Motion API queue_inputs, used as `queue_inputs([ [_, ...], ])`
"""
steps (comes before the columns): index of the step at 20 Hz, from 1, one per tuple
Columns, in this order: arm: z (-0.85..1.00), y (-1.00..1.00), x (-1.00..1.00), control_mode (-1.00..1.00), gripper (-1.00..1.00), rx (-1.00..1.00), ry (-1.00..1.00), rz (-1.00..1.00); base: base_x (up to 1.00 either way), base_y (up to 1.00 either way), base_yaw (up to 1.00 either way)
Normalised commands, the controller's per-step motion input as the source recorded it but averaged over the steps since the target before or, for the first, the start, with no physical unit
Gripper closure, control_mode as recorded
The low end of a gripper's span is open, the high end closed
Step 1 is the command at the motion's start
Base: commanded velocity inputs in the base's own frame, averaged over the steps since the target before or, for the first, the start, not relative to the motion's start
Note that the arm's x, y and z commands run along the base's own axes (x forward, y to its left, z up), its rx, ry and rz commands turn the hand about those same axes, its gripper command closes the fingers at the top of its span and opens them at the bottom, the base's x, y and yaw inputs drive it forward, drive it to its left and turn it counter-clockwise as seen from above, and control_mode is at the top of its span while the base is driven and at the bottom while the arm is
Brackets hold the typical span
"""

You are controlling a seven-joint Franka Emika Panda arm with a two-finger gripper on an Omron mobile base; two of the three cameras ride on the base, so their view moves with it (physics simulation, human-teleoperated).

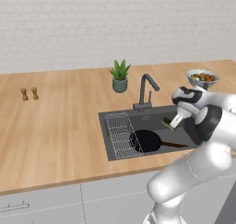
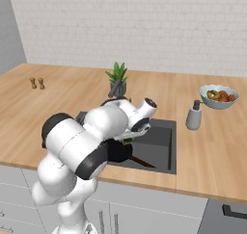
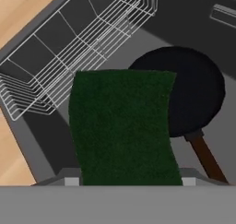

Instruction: Pick the pan and sponge and place them into the sink. Then turn on the water.

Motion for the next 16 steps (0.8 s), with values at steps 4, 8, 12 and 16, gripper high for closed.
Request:
queue_inputs([
  [4, -0.18, 0.32, 0.00, -1.00, 1.00, 0.07, 0.00, 0.00, 0.00, 0.00, 0.00],
  [8, -0.31, 0.34, 0.00, -1.00, 1.00, 0.00, 0.00, 0.00, 0.00, 0.00, 0.00],
  [12, -0.46, 0.06, 0.00, -1.00, 1.00, 0.00, -0.01, 0.00, 0.00, 0.00, 0.00],
  [16, -0.38, 0.00, 0.00, -1.00, 1.00, 0.02, -0.07, 0.00, 0.00, 0.00, 0.00],
])
